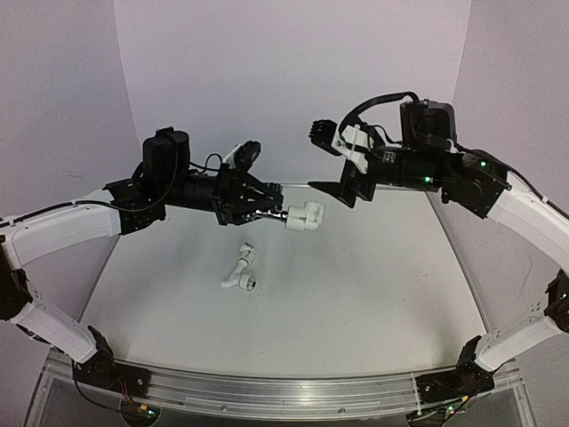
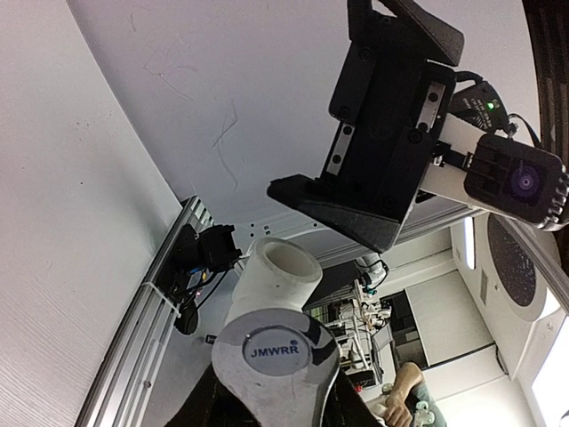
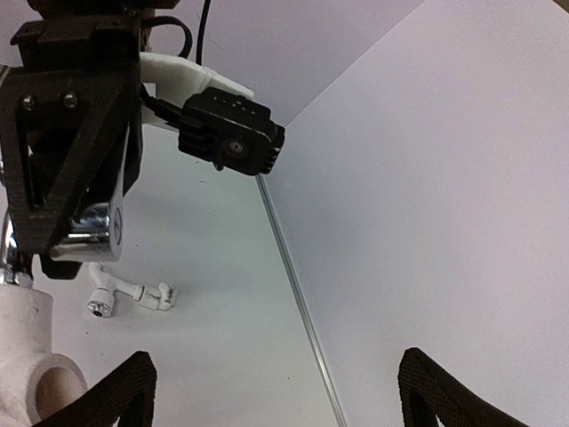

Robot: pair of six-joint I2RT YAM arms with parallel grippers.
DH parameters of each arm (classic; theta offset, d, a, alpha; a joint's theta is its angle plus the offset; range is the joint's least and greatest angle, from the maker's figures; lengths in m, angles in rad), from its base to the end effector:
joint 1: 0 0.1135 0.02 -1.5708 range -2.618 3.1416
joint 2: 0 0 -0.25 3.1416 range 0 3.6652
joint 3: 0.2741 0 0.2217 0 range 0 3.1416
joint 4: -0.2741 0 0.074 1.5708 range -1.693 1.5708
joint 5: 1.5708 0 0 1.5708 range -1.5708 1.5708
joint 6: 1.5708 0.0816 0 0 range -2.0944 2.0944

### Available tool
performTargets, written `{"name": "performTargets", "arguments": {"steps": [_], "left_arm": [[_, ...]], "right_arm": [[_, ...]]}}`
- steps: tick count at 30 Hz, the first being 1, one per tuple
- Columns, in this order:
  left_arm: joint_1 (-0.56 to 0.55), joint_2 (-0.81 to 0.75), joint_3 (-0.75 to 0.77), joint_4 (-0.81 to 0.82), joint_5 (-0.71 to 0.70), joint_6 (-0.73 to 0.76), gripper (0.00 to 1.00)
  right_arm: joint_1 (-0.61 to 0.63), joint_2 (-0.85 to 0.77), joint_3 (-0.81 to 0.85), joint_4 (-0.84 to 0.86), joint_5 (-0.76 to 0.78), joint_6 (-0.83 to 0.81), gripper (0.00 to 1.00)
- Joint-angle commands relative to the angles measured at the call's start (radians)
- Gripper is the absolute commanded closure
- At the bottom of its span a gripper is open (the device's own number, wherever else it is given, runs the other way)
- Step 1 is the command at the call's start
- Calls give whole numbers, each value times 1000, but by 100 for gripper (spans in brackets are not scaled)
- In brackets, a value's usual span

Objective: Install the water faucets

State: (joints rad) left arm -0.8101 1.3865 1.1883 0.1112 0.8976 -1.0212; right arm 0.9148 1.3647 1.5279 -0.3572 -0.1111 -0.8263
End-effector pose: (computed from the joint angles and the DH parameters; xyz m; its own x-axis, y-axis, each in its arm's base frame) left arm 0.1742 -0.2755 0.3652 -0.8743 0.1474 -0.4624 0.4653 -0.0165 -0.8850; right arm 0.1892 0.2606 0.4222 0.5483 -0.4859 -0.6806 -0.6651 0.2400 -0.7071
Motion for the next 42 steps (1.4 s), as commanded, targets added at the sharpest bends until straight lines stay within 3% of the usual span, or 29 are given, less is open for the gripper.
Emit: {"name": "performTargets", "arguments": {"steps": [1, 7, 15, 22, 27, 31, 35, 42], "left_arm": [[-2, -31, 6, 171, 12, -106, 100], [2, -18, -5, 233, -21, -219, 100], [3, 24, -31, 422, 6, -389, 100], [3, 41, -50, 471, 25, -428, 100], [3, 44, -52, 483, 43, -428, 100], [3, 48, -56, 507, 60, -433, 100], [3, 43, -57, 493, 74, -387, 100], [1, 15, -4, 200, 10, -100, 100]], "right_arm": [[0, -103, -15, 15, -112, -167, 10], [18, -232, -197, 92, -169, -378, 10], [153, -303, -522, 434, 22, -844, 9], [197, -256, -581, 656, 67, -918, 14], [198, -224, -585, 703, 73, -987, 25], [197, -208, -581, 717, 83, -997, 40], [197, -203, -550, 714, 80, -893, 51], [198, -188, -415, 549, 70, -601, 71]]}}
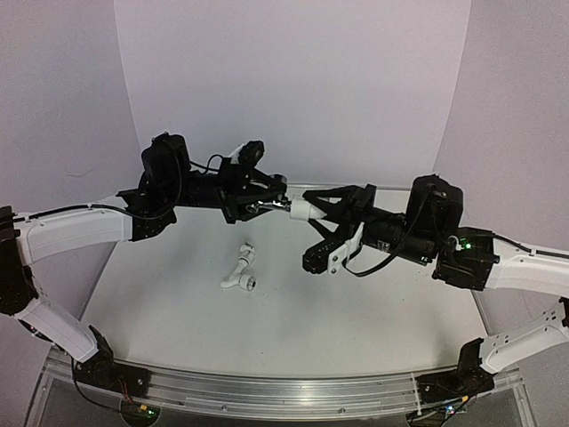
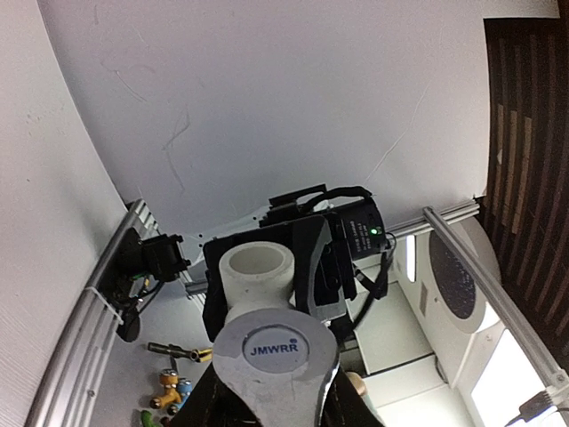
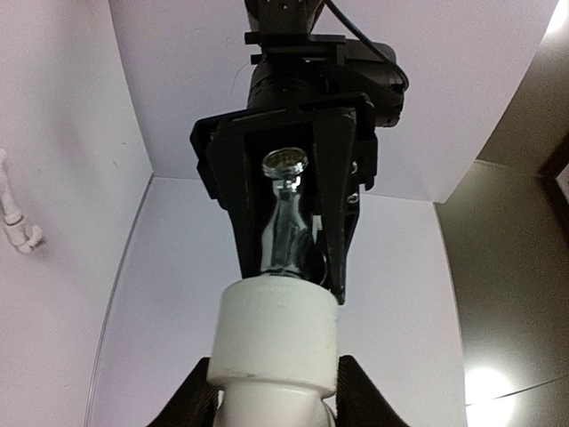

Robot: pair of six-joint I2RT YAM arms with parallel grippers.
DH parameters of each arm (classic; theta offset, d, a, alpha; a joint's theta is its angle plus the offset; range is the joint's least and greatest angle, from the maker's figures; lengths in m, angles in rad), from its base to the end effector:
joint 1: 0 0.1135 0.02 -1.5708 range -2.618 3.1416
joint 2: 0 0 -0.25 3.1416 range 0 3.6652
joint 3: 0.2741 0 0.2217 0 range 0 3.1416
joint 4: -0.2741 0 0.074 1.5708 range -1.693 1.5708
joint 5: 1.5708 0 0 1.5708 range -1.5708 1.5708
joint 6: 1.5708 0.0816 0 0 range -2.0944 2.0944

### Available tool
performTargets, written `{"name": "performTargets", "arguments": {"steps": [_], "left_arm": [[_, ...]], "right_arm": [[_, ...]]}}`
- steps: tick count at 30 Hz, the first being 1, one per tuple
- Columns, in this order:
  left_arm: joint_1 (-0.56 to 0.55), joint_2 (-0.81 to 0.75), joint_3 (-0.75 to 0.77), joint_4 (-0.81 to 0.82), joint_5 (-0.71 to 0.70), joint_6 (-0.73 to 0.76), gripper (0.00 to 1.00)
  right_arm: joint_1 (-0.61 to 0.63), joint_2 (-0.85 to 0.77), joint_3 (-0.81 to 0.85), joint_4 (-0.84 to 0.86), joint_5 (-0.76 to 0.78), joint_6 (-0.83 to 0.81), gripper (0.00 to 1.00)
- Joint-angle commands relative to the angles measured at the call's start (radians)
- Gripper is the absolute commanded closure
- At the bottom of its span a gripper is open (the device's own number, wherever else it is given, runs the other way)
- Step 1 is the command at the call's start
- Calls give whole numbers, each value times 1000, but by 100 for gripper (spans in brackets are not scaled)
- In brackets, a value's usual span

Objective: Install the water faucets

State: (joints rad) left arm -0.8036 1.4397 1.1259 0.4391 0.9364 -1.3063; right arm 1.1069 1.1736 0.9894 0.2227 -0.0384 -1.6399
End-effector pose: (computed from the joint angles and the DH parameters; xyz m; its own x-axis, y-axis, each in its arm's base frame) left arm 0.1819 -0.2834 0.3678 -0.9245 0.1346 -0.3565 0.3403 -0.1297 -0.9313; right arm 0.1312 0.2693 0.3699 0.9075 -0.4142 0.0705 0.0801 0.0058 -0.9968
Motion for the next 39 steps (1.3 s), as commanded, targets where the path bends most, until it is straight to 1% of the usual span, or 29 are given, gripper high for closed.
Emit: {"name": "performTargets", "arguments": {"steps": [1, 3, 5, 7, 10, 13, 17, 22, 28, 35, 39], "left_arm": [[-5, -42, 61, -149, -37, 212, 100], [-5, -53, 67, -189, -65, 291, 100], [-5, -64, 77, -254, -107, 367, 100], [-9, -74, 77, -289, -133, 430, 100], [-12, -91, 65, -289, -163, 495, 100], [-16, -107, 50, -267, -176, 548, 100], [-29, -129, 27, -226, -171, 611, 100], [-46, -159, 14, -217, -186, 674, 100], [-58, -180, 7, -204, -207, 711, 100], [-67, -214, -15, -162, -226, 757, 100], [-77, -234, -9, -198, -279, 819, 100]], "right_arm": [[6, 9, 150, -55, -11, 271, 73], [6, 21, 205, -122, -27, 394, 78], [5, 35, 247, -165, -38, 497, 80], [6, 42, 268, -181, -40, 587, 84], [5, 51, 295, -195, -49, 720, 87], [6, 58, 318, -212, -68, 844, 88], [4, 68, 344, -220, -72, 1027, 92], [-3, 65, 372, -220, -89, 1244, 96], [-41, 67, 403, -217, -132, 1449, 100], [-119, 88, 448, -215, -276, 1755, 100], [-166, 112, 456, -215, -378, 2016, 100]]}}
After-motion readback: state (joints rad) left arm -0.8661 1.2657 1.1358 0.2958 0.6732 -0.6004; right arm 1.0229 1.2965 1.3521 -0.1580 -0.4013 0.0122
